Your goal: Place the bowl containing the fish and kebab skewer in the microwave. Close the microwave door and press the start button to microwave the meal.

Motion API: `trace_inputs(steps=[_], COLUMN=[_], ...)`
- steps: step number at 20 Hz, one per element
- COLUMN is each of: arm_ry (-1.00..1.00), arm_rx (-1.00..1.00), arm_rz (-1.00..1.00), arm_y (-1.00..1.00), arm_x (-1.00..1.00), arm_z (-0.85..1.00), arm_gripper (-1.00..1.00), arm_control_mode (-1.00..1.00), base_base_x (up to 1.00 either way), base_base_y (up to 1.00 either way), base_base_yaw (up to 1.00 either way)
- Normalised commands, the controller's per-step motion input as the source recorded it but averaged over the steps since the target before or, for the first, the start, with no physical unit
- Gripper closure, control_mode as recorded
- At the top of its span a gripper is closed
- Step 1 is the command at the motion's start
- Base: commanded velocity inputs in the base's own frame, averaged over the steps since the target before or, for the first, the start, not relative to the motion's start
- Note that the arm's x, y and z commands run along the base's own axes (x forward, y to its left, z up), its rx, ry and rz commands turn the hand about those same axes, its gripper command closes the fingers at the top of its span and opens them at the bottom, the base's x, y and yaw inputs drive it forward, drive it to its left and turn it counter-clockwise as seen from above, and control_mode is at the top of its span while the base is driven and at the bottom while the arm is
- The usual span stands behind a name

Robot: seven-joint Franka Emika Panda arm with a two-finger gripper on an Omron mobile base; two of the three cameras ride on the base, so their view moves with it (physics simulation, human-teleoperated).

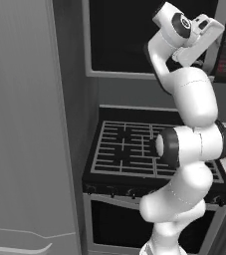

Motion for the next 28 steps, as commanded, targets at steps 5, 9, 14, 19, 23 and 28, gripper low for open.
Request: trace_inputs(steps=[5, 9, 14, 19, 23, 28], arm_ry=[-0.12, -0.3, -0.37, -0.53, -0.56, -0.43], arm_rx=[0.07, 0.09, 0.12, 0.09, 0.1, 0.02], arm_rz=[0.0, 0.09, 0.16, 0.13, 0.1, 0.14], arm_y=[-0.7, -0.96, -0.75, -0.11, 0.0, -0.02], arm_x=[-0.1, -1.0, -1.0, -0.89, -0.41, -0.53], arm_z=[-0.2, -0.49, -0.92, -0.93, -0.19, 0.33], arm_gripper=[-1.0, -1.0, -1.0, -1.0, -1.0, -1.0], arm_control_mode=[-1.0, -1.0, -1.0, -1.0, -1.0, -1.0], base_base_x=[0.0, 0.0, 0.0, 0.0, 0.0, 0.0], base_base_y=[0.0, 0.0, 0.0, 0.0, 0.0, 0.0], base_base_yaw=[0.0, 0.0, 0.0, 0.0, 0.0, 0.0])
